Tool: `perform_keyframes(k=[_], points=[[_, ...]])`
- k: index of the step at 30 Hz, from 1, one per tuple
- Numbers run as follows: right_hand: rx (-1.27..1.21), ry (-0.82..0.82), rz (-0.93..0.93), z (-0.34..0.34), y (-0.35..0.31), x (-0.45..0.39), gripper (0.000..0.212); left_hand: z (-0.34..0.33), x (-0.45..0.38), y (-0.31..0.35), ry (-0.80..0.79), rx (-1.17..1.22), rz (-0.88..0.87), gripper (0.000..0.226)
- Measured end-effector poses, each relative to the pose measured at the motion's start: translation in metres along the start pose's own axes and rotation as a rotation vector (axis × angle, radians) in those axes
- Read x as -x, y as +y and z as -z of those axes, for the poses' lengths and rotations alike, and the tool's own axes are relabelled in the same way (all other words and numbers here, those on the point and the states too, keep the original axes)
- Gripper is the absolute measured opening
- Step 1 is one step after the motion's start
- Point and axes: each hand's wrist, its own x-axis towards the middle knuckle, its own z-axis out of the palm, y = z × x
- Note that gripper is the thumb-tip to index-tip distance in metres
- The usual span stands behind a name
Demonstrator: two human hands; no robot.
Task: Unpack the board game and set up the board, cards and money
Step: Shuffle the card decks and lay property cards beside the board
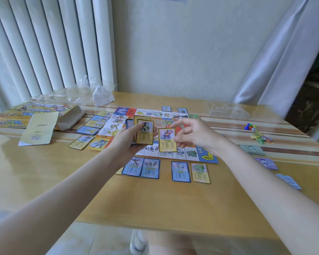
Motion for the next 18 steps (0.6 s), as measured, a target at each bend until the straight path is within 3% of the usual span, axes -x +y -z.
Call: perform_keyframes(k=[5,11,18], points=[[0.044,-0.037,-0.104,-0.005,0.010,0.008,0.013,-0.004,0.009,-0.019,0.046,-0.102,0.077,0.027],[0.118,-0.074,-0.182,-0.019,0.017,0.011,0.010,-0.004,0.012,-0.031,0.135,-0.113,0.098,0.025],[0.539,-0.017,-0.058,-0.032,0.014,0.006,0.010,-0.012,0.015,-0.030,0.142,-0.086,0.085,0.031]])
